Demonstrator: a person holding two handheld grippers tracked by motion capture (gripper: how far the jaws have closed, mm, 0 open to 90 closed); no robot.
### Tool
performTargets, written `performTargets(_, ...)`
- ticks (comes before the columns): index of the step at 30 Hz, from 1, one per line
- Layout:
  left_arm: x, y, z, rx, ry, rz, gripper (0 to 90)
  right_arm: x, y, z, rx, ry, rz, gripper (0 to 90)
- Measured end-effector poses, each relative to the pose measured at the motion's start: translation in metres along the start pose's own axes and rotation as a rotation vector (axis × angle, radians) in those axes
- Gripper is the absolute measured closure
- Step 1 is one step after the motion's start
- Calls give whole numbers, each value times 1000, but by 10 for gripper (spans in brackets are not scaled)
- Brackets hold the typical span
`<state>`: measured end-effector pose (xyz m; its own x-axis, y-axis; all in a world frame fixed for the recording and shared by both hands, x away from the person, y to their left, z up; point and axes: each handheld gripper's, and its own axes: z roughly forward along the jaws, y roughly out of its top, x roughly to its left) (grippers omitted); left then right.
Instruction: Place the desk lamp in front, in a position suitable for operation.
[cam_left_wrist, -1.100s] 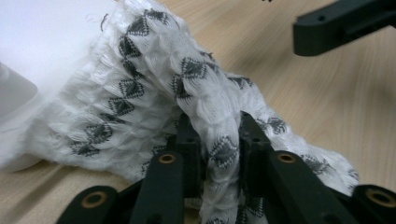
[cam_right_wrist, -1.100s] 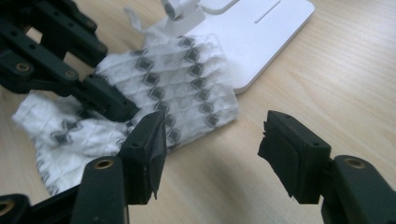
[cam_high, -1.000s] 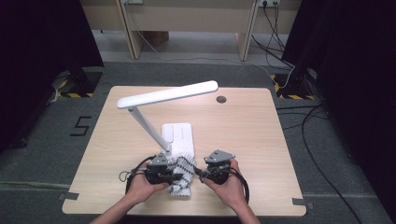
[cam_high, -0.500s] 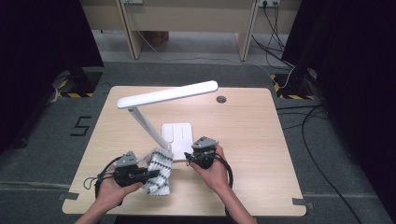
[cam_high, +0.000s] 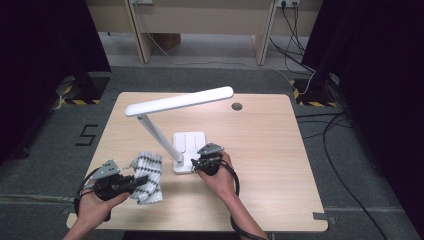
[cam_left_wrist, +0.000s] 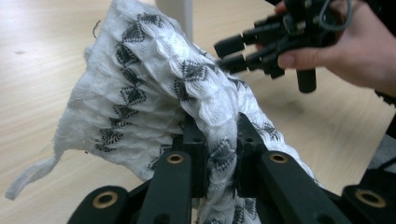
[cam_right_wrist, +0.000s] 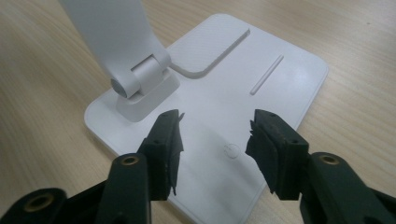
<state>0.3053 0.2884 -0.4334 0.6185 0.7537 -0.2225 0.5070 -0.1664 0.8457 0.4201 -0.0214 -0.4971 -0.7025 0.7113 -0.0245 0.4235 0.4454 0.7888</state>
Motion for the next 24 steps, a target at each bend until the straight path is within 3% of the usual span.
performTargets(8, 11, 14, -15, -60, 43, -2, 788, -1, -5, 9, 24, 7, 13, 456)
performTargets(24, 19, 35, -37, -122, 86, 10, 786, -2, -8, 12, -6, 15, 55, 448)
